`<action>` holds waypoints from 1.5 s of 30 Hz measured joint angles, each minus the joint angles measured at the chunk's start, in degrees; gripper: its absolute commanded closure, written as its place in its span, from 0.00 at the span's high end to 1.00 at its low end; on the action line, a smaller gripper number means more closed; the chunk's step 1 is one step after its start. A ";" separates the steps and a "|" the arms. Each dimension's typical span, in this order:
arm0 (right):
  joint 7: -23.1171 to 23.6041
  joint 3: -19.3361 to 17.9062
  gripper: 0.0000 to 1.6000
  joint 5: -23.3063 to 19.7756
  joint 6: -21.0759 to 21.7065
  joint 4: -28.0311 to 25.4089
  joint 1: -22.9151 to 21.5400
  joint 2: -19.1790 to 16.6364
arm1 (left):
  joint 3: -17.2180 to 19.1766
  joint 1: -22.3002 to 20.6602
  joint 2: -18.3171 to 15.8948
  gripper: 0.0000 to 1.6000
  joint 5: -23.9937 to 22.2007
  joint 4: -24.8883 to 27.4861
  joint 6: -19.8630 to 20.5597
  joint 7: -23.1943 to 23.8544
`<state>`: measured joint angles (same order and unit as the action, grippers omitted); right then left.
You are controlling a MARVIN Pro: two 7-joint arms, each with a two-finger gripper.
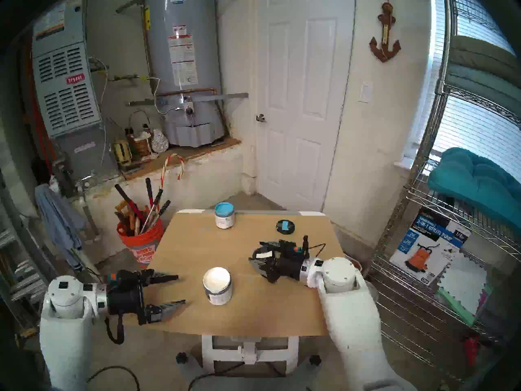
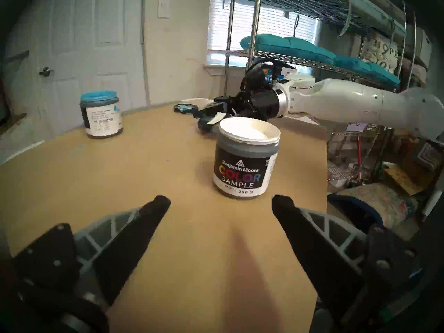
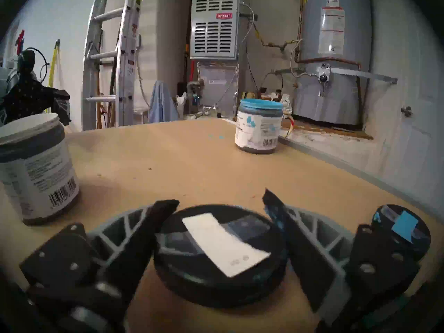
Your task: Open paint jar
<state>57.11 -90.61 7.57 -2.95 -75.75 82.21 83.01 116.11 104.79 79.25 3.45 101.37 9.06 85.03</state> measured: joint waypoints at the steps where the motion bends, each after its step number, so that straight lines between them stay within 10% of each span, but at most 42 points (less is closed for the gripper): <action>1: 0.00 -0.03 1.00 0.10 0.26 -0.08 -0.02 -0.03 | 0.21 0.00 0.00 1.00 -0.01 0.02 -0.09 0.02; 29: -5.08 -9.82 1.00 -7.69 3.35 -7.86 -1.66 4.58 | 9.82 -5.31 6.55 1.00 -8.30 5.55 0.47 -7.60; 45: -17.05 -14.45 1.00 -9.95 5.56 -13.98 -4.37 10.70 | 0.20 -15.17 11.49 1.00 -3.30 9.77 1.93 -25.58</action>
<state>40.06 -105.07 -2.38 2.61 -89.73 77.84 93.71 116.31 89.62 90.74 0.14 111.14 10.99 59.45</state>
